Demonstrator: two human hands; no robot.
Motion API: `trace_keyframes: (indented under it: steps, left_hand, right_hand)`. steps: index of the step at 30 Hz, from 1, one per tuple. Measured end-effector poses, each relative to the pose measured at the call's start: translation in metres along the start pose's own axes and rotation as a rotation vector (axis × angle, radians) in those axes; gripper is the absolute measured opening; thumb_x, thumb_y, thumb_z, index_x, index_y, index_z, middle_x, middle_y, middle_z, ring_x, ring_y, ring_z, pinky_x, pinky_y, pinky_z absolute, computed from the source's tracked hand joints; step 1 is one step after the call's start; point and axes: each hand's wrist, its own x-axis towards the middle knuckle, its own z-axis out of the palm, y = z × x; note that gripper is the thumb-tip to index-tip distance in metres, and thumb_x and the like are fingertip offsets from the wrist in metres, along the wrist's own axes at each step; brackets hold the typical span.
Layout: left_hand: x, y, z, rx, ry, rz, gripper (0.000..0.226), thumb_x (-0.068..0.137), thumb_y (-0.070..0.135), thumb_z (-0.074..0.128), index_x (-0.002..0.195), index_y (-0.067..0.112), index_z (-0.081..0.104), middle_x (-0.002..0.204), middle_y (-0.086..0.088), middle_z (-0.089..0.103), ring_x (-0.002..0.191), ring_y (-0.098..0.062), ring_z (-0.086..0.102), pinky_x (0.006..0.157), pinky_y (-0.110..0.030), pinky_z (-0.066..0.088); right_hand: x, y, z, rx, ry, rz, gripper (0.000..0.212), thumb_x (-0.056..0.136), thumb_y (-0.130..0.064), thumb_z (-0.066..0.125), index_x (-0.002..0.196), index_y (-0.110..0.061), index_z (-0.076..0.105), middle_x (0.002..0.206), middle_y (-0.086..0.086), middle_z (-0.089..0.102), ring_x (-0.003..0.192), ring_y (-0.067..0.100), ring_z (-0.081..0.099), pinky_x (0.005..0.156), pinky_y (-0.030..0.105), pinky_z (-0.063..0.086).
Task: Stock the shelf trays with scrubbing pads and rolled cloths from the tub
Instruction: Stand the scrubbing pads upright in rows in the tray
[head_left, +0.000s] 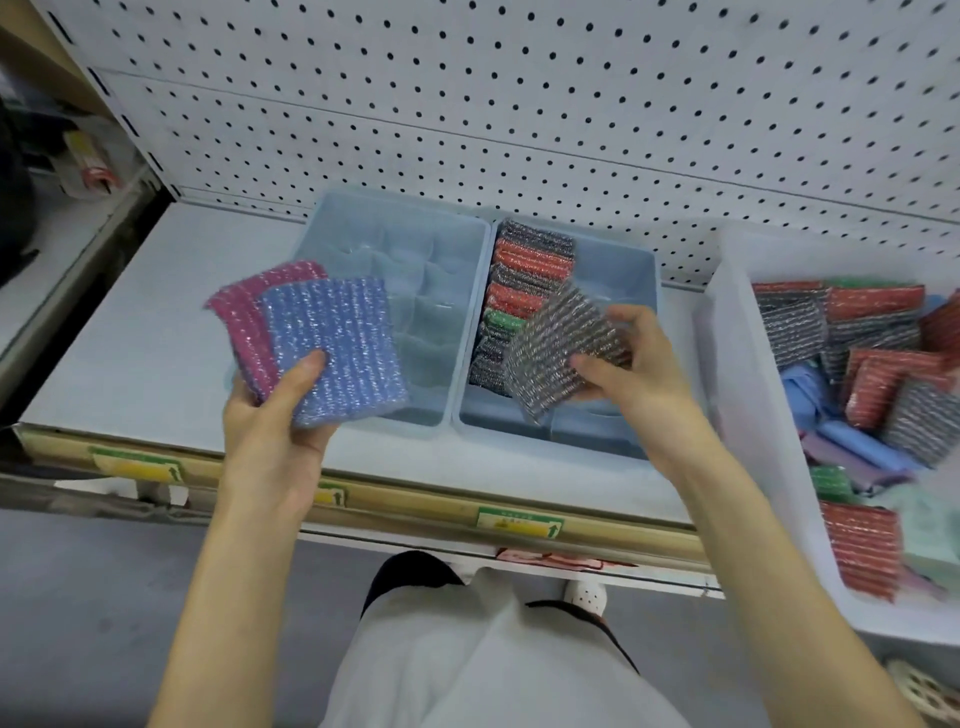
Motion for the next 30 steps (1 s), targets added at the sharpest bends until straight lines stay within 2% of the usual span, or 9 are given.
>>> trace_keyframes:
  steps: [4,8,10,14,17,20,25,28,30]
  left_hand:
    - [0.001,-0.002,-0.01,0.04,0.033,0.014,0.044,0.08,0.011,0.067,0.122,0.017,0.056,0.11,0.002,0.069,0.1,-0.016,0.068,0.075,-0.029,0.058]
    - [-0.005,-0.011,-0.008,0.063,-0.008,-0.009,0.036,0.075,0.014,0.068,0.11,0.021,0.06,0.099,0.006,0.072,0.092,-0.012,0.07,0.072,-0.028,0.058]
    - [-0.007,-0.013,-0.009,0.069,-0.011,-0.011,0.035,0.074,0.014,0.069,0.107,0.022,0.061,0.097,0.006,0.072,0.091,-0.012,0.07,0.071,-0.028,0.058]
    - [-0.01,-0.01,-0.015,0.055,-0.012,-0.004,0.042,0.072,0.016,0.069,0.113,0.021,0.059,0.102,0.005,0.071,0.093,-0.012,0.069,0.069,-0.026,0.057]
    - [-0.011,-0.009,-0.016,0.048,-0.014,-0.006,0.044,0.071,0.017,0.069,0.114,0.02,0.059,0.104,0.003,0.07,0.093,-0.012,0.069,0.068,-0.025,0.057]
    - [-0.012,-0.011,-0.014,0.047,-0.014,-0.02,0.036,0.076,0.014,0.067,0.111,0.02,0.06,0.101,0.004,0.071,0.092,-0.012,0.07,0.067,-0.026,0.057]
    - [-0.013,-0.009,-0.016,0.044,-0.017,-0.019,0.042,0.071,0.017,0.069,0.112,0.02,0.06,0.104,0.003,0.071,0.094,-0.013,0.069,0.068,-0.026,0.057]
    - [-0.014,-0.009,-0.018,0.041,-0.012,-0.021,0.046,0.07,0.018,0.069,0.115,0.019,0.059,0.104,0.003,0.07,0.093,-0.012,0.069,0.068,-0.025,0.057]
    - [-0.014,-0.01,-0.017,0.044,-0.014,-0.029,0.048,0.07,0.018,0.069,0.117,0.018,0.058,0.105,0.002,0.07,0.094,-0.012,0.069,0.068,-0.025,0.057]
  right_hand:
    - [0.0,0.005,0.005,-0.601,0.067,-0.148,0.042,0.079,-0.015,0.075,0.109,-0.023,0.046,0.087,-0.016,0.053,0.075,0.007,0.053,0.066,0.019,0.039]
    - [0.0,0.003,0.025,-0.955,-0.132,-0.338,0.027,0.087,-0.016,0.067,0.112,-0.02,0.059,0.099,0.004,0.064,0.093,0.027,0.058,0.078,0.039,0.049]
    - [0.001,-0.008,0.028,-1.083,-0.237,-0.329,0.027,0.09,-0.013,0.061,0.115,-0.022,0.058,0.1,0.007,0.06,0.094,0.031,0.056,0.078,0.04,0.049]
    - [0.005,-0.025,0.021,-1.022,-0.405,-0.205,0.032,0.087,-0.014,0.064,0.115,-0.024,0.052,0.091,-0.004,0.054,0.083,0.02,0.053,0.069,0.033,0.045]
    - [0.012,-0.014,0.024,-1.067,-0.432,-0.113,0.035,0.086,-0.007,0.064,0.107,-0.022,0.04,0.089,0.008,0.056,0.082,0.025,0.056,0.073,0.041,0.048]
    - [0.02,0.013,0.033,-1.01,-0.31,-0.211,0.035,0.082,-0.004,0.068,0.104,-0.015,0.042,0.085,0.012,0.058,0.079,0.027,0.056,0.069,0.04,0.046]
    - [0.017,0.044,0.029,-0.754,-0.142,-0.285,0.032,0.082,-0.015,0.072,0.114,-0.013,0.065,0.099,0.0,0.064,0.091,0.012,0.054,0.083,0.021,0.043]
    - [0.014,0.061,0.019,-0.9,-0.188,-0.412,0.042,0.088,-0.015,0.065,0.128,-0.023,0.058,0.103,0.003,0.062,0.098,0.02,0.049,0.089,0.03,0.04]
    - [0.014,0.067,0.014,-0.988,-0.233,-0.444,0.048,0.091,-0.012,0.06,0.135,-0.029,0.051,0.102,0.002,0.057,0.098,0.02,0.047,0.082,0.031,0.041]
